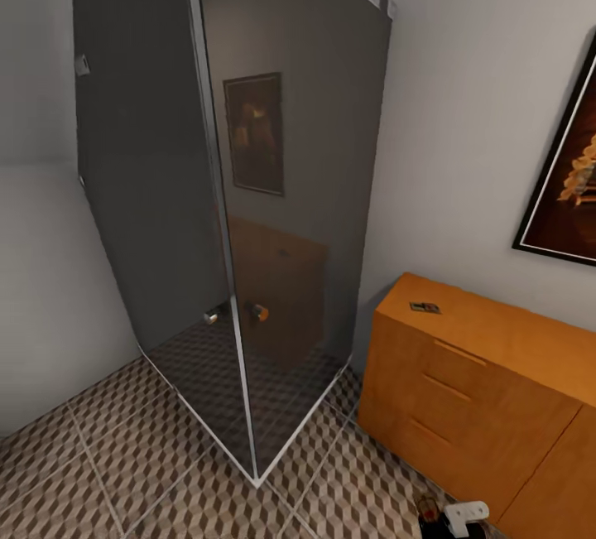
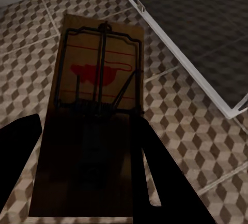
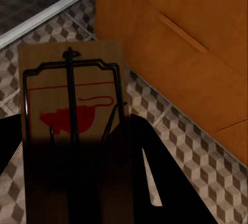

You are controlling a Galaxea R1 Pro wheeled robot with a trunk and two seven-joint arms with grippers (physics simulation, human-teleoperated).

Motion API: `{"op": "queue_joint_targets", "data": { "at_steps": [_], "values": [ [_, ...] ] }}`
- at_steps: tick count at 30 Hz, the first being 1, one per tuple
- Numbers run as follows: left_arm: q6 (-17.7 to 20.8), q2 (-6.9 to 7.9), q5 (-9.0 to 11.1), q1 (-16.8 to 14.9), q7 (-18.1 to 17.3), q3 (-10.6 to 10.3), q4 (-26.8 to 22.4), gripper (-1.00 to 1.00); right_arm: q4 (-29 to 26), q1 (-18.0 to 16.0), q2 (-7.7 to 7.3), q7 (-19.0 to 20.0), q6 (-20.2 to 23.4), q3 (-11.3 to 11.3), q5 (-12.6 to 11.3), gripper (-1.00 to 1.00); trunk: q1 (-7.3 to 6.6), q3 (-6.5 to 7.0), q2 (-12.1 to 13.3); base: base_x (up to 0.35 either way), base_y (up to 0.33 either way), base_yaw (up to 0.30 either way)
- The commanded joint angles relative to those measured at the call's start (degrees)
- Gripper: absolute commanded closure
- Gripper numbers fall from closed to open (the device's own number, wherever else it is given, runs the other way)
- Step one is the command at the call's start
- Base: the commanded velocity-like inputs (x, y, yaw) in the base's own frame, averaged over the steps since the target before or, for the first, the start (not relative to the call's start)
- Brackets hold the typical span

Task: Take the four mousetraps from the cabinet in the bathroom and place them on the bathroom floor. Make sure all four end up on the same floor surface, and ensure that at least two of them are either under or directly next to the same bathroom sink.

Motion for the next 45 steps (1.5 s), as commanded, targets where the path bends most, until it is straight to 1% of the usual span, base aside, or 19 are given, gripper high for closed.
{"op": "queue_joint_targets", "data": {
  "at_steps": [1,7,12,17,19,21,24,25,27,28,30,33,36,39,45],
  "values": [
    [-0.1,-0.09,0.6,-0.1,-0.5,-0.3,0.1,1.0,0.2,-0.1,0.03,0.0,-0.3,0.5,-0.4,1.0,0.02,-0.1,-0.1,0.0,0.0,0.3],
    [0.0,-0.28,0.3,0.0,-0.7,-0.5,0.1,1.0,0.2,-0.1,0.14,0.1,-0.3,0.5,-0.4,1.0,0.02,-0.1,-0.1,0.0,0.0,0.3],
    [0.1,-0.22,-1.3,0.0,-0.7,-0.5,0.1,1.0,0.2,-0.1,0.14,0.0,-0.3,0.4,-0.4,1.0,0.02,-0.1,-0.1,0.0,0.0,0.3],
    [0.3,-0.2,-1.8,0.0,-0.9,-0.5,0.1,1.0,0.2,-0.1,0.13,0.0,-0.4,0.4,-0.4,1.0,0.02,-0.1,-0.1,0.0,0.0,0.3],
    [1.4,-0.24,-1.8,0.0,-0.9,-0.6,0.1,1.0,0.2,-0.1,0.13,0.0,-0.5,0.4,-0.5,1.0,0.02,-0.1,-0.1,0.0,0.0,0.3],
    [4.4,-0.27,-1.9,0.0,-0.8,-0.6,0.0,1.0,0.2,-0.1,0.13,0.0,-0.6,0.4,-0.5,1.0,0.02,-0.1,-0.1,0.0,0.0,0.3],
    [7.9,-0.22,-1.8,0.0,-0.7,-0.6,0.0,1.0,0.2,0.0,0.13,0.0,-1.5,0.4,-0.5,1.0,0.02,-0.1,-0.1,0.0,0.0,0.3],
    [8.6,-0.22,-1.8,0.0,-0.7,-0.5,0.0,1.0,0.2,0.1,0.13,0.0,-2.4,0.4,-0.5,1.0,0.02,-0.1,-0.1,0.0,0.0,0.3],
    [9.5,-0.2,-1.8,0.0,-0.7,-0.5,-0.1,1.0,0.2,0.9,0.13,-0.1,-6.5,0.4,-0.6,1.0,0.02,-0.1,-0.1,0.0,0.0,0.3],
    [9.6,-0.2,-1.7,-0.1,-0.8,-0.4,-0.1,1.0,0.2,1.3,0.15,-0.1,-7.7,0.4,-0.6,1.0,0.02,-0.1,-0.1,0.0,0.0,0.3],
    [9.6,-0.2,-1.7,-0.1,-0.6,-0.4,-0.1,1.0,0.2,1.5,0.19,-0.1,-8.4,0.4,-0.6,1.0,0.02,-0.1,-0.1,0.0,0.0,0.3],
    [9.6,0.06,-1.7,-0.1,-0.4,-0.2,-0.1,1.0,0.2,1.7,0.21,-0.2,-8.0,0.4,-0.7,1.0,0.02,-0.13,-0.1,0.0,0.0,0.3],
    [9.6,0.4,-1.6,-0.1,-0.3,-0.1,-0.1,1.0,0.2,1.7,0.22,-0.2,-6.1,0.4,-0.6,1.0,0.02,-0.19,-0.1,0.0,0.0,0.3],
    [9.6,0.21,-1.7,-0.1,-0.3,-0.2,-0.1,1.0,0.2,1.7,0.22,-0.2,-5.3,0.4,-0.6,1.0,0.02,-0.26,-0.1,0.0,0.0,0.3],
    [9.7,-0.17,-1.8,-0.1,-0.3,-0.3,-0.1,1.0,0.2,1.7,0.22,-0.2,-5.0,0.5,-0.5,1.0,0.02,-0.42,-0.1,0.0,0.0,0.3]
  ]
}}
